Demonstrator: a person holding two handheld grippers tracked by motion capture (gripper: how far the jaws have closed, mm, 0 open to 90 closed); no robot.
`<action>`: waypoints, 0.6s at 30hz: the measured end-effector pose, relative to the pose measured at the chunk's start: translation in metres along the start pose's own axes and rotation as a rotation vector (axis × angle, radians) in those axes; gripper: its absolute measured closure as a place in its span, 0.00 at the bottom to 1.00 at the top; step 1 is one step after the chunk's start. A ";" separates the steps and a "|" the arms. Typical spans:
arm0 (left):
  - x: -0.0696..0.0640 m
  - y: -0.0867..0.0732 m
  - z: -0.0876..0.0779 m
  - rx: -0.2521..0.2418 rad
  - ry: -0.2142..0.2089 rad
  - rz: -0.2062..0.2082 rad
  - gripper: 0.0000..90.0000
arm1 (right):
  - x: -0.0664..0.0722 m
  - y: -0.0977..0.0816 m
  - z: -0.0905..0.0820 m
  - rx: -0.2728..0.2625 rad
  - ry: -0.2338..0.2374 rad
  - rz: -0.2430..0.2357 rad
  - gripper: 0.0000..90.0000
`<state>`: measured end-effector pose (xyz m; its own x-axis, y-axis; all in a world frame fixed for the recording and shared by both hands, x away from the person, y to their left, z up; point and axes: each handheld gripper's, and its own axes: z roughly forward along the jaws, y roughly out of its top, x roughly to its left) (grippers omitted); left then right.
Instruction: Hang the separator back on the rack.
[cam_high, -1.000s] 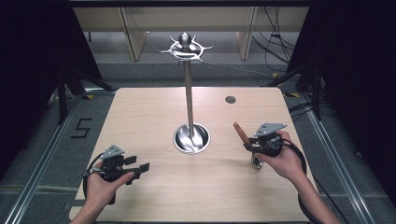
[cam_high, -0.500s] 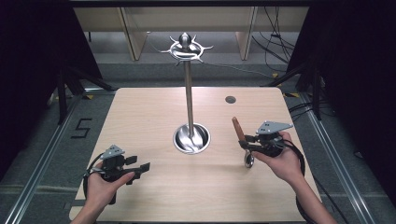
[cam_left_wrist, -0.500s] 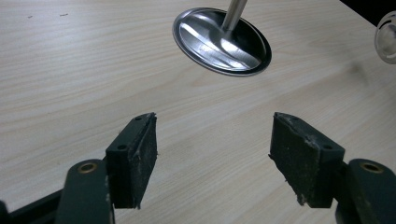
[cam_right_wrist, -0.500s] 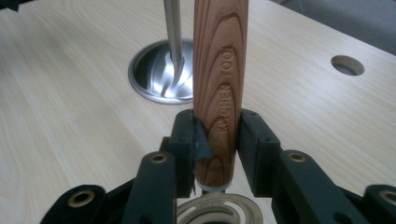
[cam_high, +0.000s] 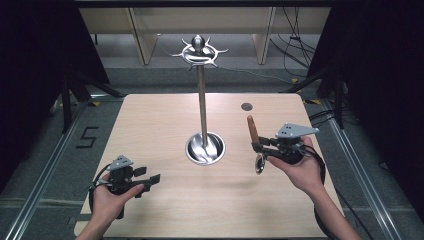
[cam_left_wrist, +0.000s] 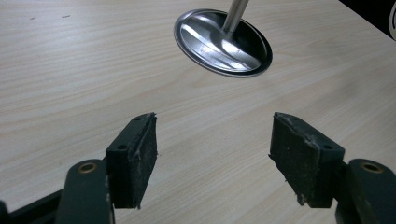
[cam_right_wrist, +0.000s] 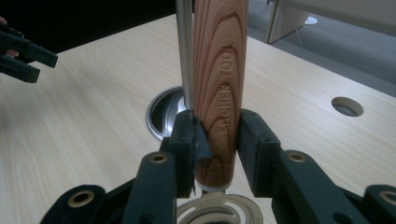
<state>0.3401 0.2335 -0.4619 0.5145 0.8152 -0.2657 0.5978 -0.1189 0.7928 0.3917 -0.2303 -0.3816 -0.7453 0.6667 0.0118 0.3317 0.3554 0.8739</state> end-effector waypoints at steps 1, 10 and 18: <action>0.000 0.000 0.000 -0.003 -0.001 -0.003 0.35 | 0.003 0.001 0.000 -0.003 -0.005 0.032 0.77; 0.000 0.000 -0.001 -0.003 -0.003 0.007 0.35 | 0.009 0.011 -0.001 -0.061 -0.001 0.022 0.77; 0.001 0.001 0.000 -0.004 -0.009 0.004 0.35 | 0.015 0.024 -0.005 -0.075 0.008 0.008 0.77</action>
<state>0.3406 0.2345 -0.4615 0.5222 0.8099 -0.2671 0.5930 -0.1198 0.7962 0.3855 -0.2148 -0.3582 -0.7471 0.6643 0.0226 0.2940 0.2998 0.9076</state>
